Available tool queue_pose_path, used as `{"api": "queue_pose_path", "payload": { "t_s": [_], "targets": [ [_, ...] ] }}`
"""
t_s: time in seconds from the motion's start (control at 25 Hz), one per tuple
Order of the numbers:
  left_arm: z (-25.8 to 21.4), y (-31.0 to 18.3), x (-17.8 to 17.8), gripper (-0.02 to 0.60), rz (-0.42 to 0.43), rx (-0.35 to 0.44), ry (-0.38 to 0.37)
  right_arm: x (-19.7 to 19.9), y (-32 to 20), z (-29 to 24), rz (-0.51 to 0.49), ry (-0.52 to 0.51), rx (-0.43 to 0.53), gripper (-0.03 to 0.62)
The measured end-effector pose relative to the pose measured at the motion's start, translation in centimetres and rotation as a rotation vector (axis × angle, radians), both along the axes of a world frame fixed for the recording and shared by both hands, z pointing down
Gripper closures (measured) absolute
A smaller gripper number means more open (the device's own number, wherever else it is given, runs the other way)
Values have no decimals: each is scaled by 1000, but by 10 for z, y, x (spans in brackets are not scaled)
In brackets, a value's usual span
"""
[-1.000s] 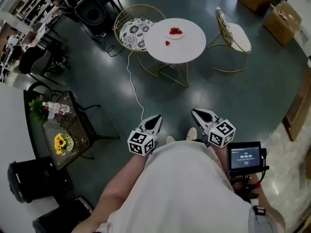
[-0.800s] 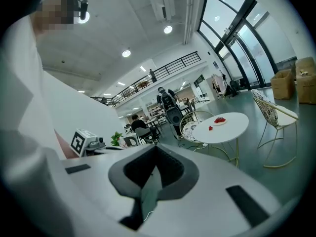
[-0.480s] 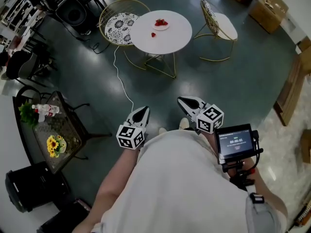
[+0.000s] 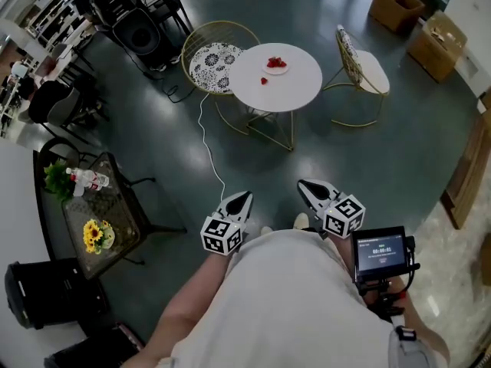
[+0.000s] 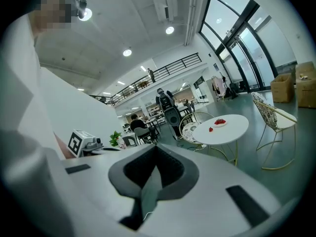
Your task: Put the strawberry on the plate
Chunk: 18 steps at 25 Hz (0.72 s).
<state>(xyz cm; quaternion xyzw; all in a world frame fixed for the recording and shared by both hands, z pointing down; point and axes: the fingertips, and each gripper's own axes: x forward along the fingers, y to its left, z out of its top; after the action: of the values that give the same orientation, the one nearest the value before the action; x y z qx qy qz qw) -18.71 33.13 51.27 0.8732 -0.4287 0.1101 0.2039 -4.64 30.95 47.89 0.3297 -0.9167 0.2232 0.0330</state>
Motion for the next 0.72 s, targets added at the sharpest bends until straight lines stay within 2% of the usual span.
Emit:
{"api": "queue_pose_path", "payload": {
  "t_s": [0.28,0.72],
  "targets": [
    [-3,-2,3,575,19,4,-7,1,-1,1,18,-3,-12,588],
    [-10,-1,-7,575,-4,-2,-16,-5,-1,-2,12,-16,-16,588]
  ]
}}
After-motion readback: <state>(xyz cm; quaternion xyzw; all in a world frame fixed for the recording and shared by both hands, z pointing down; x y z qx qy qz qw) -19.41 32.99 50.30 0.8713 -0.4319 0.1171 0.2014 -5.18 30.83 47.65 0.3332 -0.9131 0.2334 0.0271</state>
